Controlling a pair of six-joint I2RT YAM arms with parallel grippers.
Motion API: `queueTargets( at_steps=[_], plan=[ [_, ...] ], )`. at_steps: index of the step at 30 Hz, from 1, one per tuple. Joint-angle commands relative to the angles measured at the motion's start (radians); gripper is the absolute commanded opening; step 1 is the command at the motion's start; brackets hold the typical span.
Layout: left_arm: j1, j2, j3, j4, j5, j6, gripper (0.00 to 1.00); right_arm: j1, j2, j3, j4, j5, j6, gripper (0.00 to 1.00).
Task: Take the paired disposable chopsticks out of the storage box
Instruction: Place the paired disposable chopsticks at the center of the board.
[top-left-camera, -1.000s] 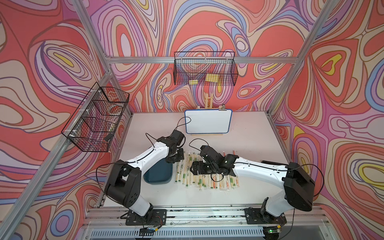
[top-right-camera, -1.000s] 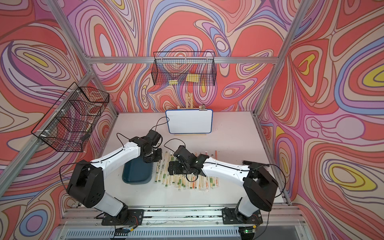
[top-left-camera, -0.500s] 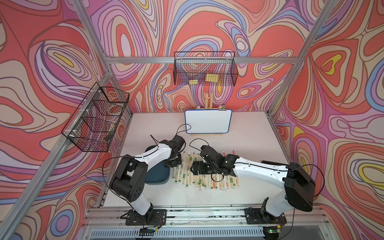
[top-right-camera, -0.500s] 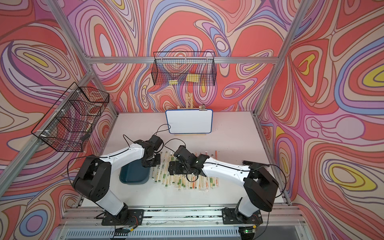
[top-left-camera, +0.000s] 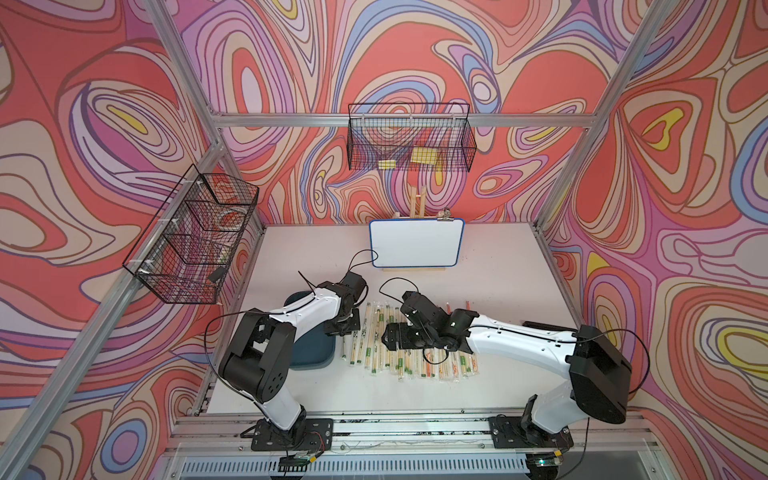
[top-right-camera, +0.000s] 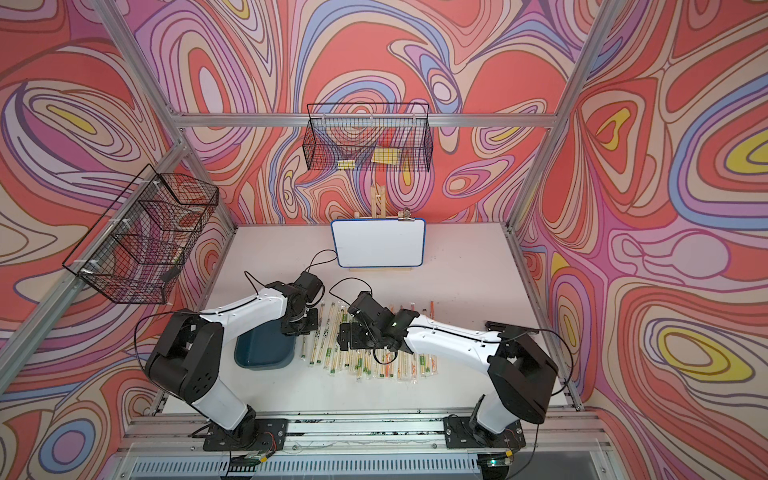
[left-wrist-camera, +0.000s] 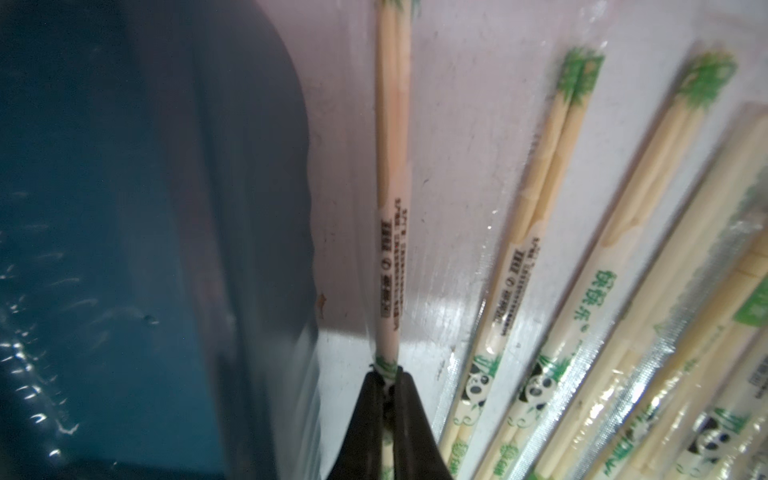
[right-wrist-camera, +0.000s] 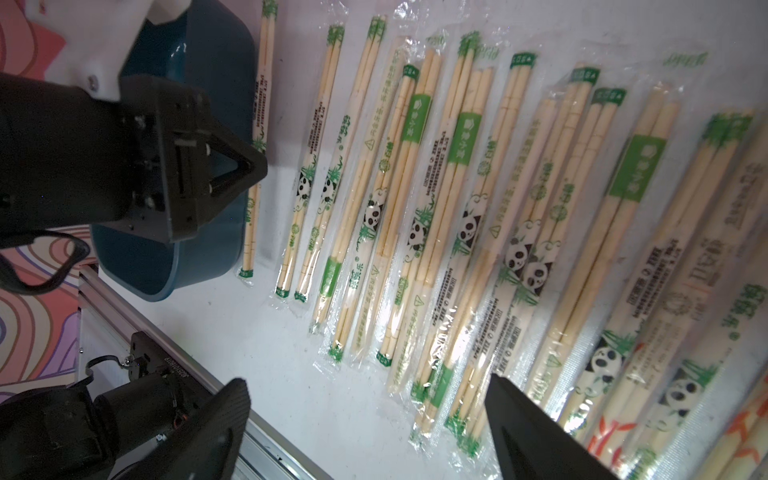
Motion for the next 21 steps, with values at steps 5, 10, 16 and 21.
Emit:
queueTargets(
  at_steps=[5, 10, 16, 21],
  plan=[
    [-0.013, 0.031, -0.008, 0.031, 0.025, 0.013, 0.00, 0.002, -0.018, -0.011, 0.000, 0.015, -0.002, 0.94],
    [-0.014, 0.042, -0.020, 0.044, 0.036, 0.010, 0.05, 0.002, -0.023, -0.008, -0.005, 0.017, -0.003, 0.94],
    [-0.014, 0.012, -0.044, 0.051, 0.036, -0.007, 0.55, 0.002, -0.023, -0.005, -0.008, 0.015, -0.003, 0.94],
    [-0.013, -0.056, -0.064, 0.037, 0.004, -0.034, 0.70, 0.003, -0.021, -0.001, -0.010, 0.015, -0.002, 0.94]
  ],
)
